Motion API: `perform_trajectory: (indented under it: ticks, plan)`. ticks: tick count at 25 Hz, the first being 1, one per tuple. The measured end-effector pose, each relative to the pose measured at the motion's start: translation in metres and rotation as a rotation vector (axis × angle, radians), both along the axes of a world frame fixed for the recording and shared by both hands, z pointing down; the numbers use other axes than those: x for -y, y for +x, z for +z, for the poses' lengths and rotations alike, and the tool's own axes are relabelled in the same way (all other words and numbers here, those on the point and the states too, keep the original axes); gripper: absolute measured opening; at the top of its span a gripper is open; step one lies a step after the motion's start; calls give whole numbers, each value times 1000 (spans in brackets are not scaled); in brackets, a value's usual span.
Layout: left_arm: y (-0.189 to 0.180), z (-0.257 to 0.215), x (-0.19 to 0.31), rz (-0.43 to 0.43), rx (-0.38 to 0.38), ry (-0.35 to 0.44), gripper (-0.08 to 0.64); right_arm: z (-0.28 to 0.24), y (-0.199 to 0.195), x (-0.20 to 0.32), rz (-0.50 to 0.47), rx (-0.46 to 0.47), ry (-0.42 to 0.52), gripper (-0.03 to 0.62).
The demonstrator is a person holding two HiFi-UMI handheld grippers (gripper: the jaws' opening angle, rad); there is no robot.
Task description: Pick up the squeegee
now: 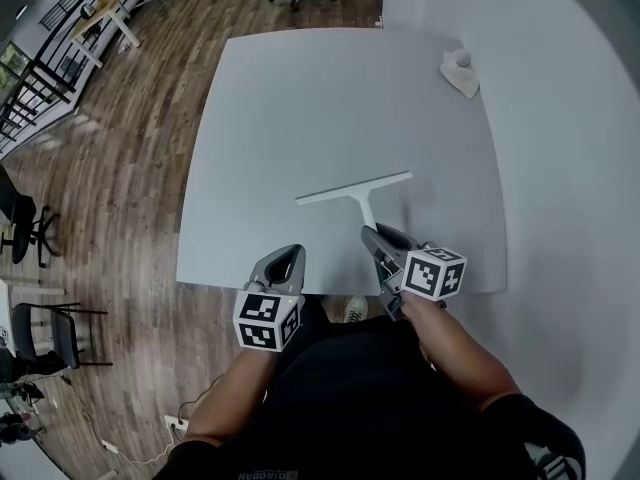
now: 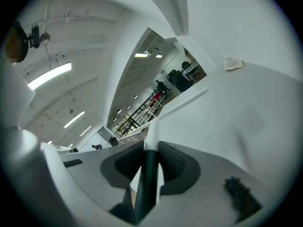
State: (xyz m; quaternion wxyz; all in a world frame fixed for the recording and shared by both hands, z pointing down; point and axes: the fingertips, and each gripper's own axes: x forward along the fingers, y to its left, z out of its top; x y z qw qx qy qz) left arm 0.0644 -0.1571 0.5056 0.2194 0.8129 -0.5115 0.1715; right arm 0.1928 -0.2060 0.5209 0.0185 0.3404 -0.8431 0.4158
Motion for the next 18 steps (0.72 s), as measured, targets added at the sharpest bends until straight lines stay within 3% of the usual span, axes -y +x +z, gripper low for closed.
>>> perform_trajectory:
  ticks: [12, 18]
  plan:
    - [-12, -7, -7, -45, -10, -11, 6, -14, -10, -1, -12, 40, 26, 106]
    - [-24, -7, -34, -18, -26, -16, 8, -17, -27, -26, 17, 37, 26, 106]
